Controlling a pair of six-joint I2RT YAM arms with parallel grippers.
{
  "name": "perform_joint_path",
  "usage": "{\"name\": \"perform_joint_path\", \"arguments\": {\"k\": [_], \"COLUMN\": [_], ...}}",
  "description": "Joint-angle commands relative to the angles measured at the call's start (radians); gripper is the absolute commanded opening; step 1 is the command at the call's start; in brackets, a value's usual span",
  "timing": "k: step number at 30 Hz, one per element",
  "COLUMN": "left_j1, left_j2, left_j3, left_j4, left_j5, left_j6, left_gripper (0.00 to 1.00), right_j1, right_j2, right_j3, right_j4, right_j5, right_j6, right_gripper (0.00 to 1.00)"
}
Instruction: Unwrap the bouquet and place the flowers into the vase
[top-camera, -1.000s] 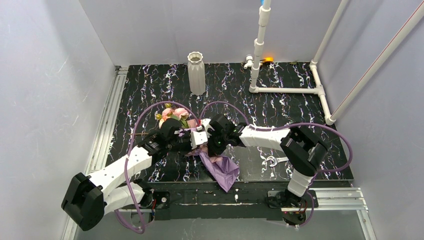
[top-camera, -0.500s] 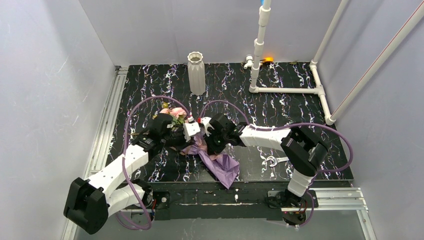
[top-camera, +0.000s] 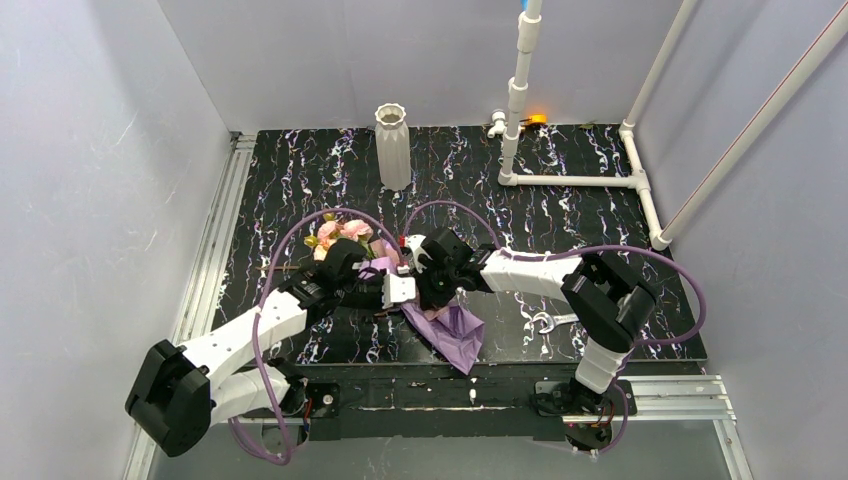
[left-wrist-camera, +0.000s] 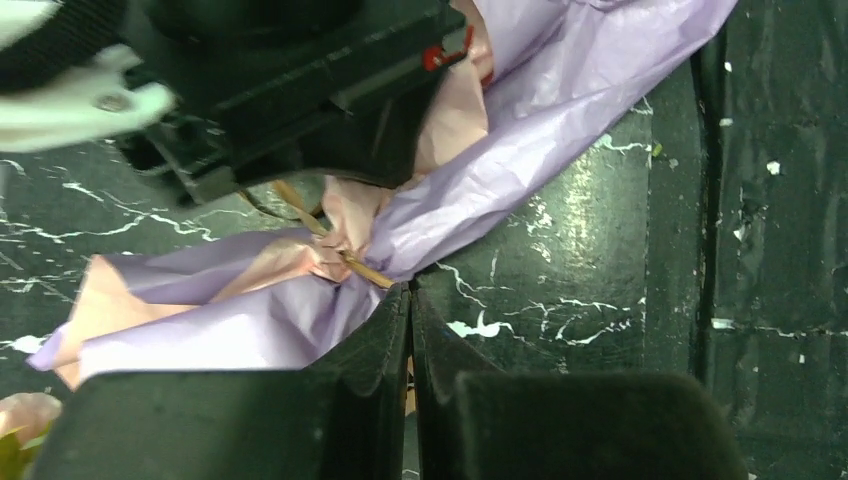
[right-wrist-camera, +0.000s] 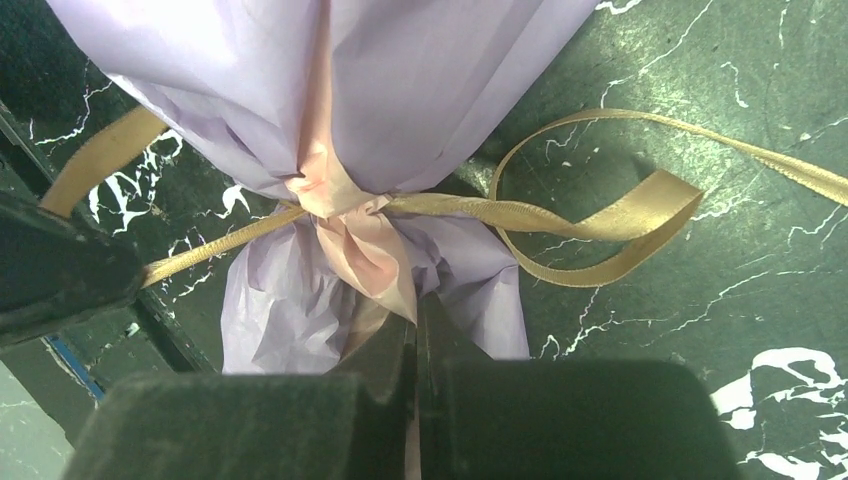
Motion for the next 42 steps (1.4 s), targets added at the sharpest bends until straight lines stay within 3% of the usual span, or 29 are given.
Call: {"name": "perform_joint_path", "arguments": {"k": [1, 3, 5, 7, 11, 16, 19, 21, 25, 28, 31, 32, 34, 35, 42], "left_j1": [-0.009, -0.009, -0.009, 0.001, 0.007, 0.001, 0.003, 0.025, 0.031, 0.038, 0.043, 0.040, 0.023, 0.023, 0.023], "left_j2": [-0.063, -0.105, -0.078, -0.045, -0.044, -0.150, -0.142, -0.142, -0.109, -0.161, -0.201, -0.196, -0.163, -0.142, -0.180], "left_j3": [0.116, 0.151, 0.143, 0.054, -0.102, 0.149, 0.225, 0.146, -0.036, -0.080, -0.022, -0.009, 0.008, 0.014, -0.048], "left_j4": [0.032, 0.101, 0.051, 0.027, 0.011, 0.000, 0.005, -0.013, -0.114, -0.089, -0.093, -0.085, -0.074, -0.079, -0.187], "left_j5": [0.060, 0.073, 0.044, -0.038, -0.059, 0.074, 0.046, 0.031, -0.028, -0.037, 0.048, 0.061, 0.023, 0.005, 0.021], "left_j6": [-0.091, -0.205, -0.212, -0.143, 0.031, -0.155, -0.254, -0.219, 0.018, 0.042, -0.016, -0.044, -0.082, -0.087, -0.027], "left_gripper": [0.00, 0.00, 0.00, 0.00, 0.00, 0.00, 0.00, 0.00, 0.00, 0.00, 0.00, 0.06, 0.33, 0.40, 0.60], "right_j1": [-0.019, -0.019, -0.019, -0.020, -0.021, -0.024, -0.024, -0.024, -0.026, -0.028, -0.028, -0.028, -0.028, -0.028, -0.032], "right_j2": [0.043, 0.044, 0.045, 0.046, 0.046, 0.043, 0.041, 0.039, 0.040, 0.039, 0.040, 0.040, 0.039, 0.038, 0.028], "right_j3": [-0.016, -0.017, -0.020, -0.024, -0.018, -0.024, -0.036, -0.038, -0.030, -0.020, -0.016, -0.017, -0.020, -0.020, -0.023], "right_j4": [-0.116, -0.120, -0.119, -0.114, -0.114, -0.117, -0.113, -0.109, -0.107, -0.110, -0.108, -0.109, -0.106, -0.106, -0.102], "right_j5": [0.105, 0.106, 0.107, 0.108, 0.109, 0.106, 0.108, 0.109, 0.111, 0.109, 0.097, 0.094, 0.091, 0.090, 0.092], "right_j6": [-0.030, -0.029, -0.025, -0.023, -0.020, -0.018, -0.017, -0.017, -0.014, -0.017, -0.017, -0.016, -0.014, -0.014, -0.004], "right_gripper": [0.01, 0.01, 0.01, 0.01, 0.01, 0.01, 0.01, 0.01, 0.01, 0.01, 0.01, 0.01, 0.01, 0.01, 0.01]}}
